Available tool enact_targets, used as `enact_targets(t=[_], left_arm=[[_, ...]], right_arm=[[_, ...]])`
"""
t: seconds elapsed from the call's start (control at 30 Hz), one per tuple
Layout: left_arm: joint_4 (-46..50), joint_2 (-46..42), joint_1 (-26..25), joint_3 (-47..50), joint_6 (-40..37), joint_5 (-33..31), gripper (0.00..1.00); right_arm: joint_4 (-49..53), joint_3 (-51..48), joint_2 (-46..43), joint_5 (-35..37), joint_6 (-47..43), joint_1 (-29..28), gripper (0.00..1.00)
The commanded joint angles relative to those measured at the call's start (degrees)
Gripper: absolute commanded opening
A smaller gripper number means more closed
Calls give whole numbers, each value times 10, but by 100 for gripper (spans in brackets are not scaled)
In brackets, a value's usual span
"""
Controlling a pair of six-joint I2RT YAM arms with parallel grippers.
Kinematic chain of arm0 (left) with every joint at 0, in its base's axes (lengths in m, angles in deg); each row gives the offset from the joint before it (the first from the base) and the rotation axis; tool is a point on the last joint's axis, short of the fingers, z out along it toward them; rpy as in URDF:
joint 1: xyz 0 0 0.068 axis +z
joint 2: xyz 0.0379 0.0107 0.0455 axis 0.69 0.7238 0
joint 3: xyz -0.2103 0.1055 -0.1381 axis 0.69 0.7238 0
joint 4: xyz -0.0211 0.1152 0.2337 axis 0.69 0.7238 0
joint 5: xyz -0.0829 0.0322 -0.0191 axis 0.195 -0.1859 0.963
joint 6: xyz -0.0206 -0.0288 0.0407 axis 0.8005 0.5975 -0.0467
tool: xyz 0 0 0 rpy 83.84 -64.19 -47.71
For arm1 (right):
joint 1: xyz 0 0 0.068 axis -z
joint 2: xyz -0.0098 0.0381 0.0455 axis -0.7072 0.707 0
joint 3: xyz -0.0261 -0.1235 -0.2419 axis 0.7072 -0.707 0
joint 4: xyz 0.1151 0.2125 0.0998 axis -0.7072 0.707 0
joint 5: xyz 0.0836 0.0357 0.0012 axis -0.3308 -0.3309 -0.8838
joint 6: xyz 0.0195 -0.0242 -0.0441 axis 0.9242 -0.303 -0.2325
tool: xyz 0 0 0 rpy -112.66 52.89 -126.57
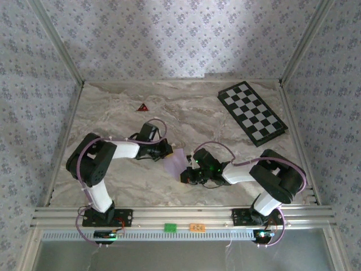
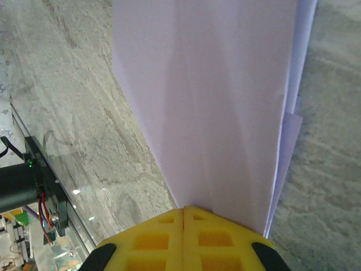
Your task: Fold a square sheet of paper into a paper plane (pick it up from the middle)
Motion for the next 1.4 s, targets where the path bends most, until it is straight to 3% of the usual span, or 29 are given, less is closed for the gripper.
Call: enact_targets(t=[0.0,0.23,0.43,0.67,0.93,1.1,1.37], left_arm=[[19,17,38,-9,-31,-55,0],[48,7,64,-38,-57,-24,0],[79,-72,61,-44,-44,-32,0],[89,-148,-8,-3,-26,-54,1],[43,-105,-109,36,10,-61,0],[17,-71,-128,44,17,-55,0],[28,-38,-127,89,9,-102,0]], right_arm=[[89,-28,23,-7,8,-8,0],[89,-23,33,-11,6,0,0],[95,-12,37,-12,3,3,0],[100,-8,39,-11,4,6,0],[99,-9,37,-5,6,7,0],[96,-8,34,-8,7,7,0],[94,17,-1,-25,6,16,1]])
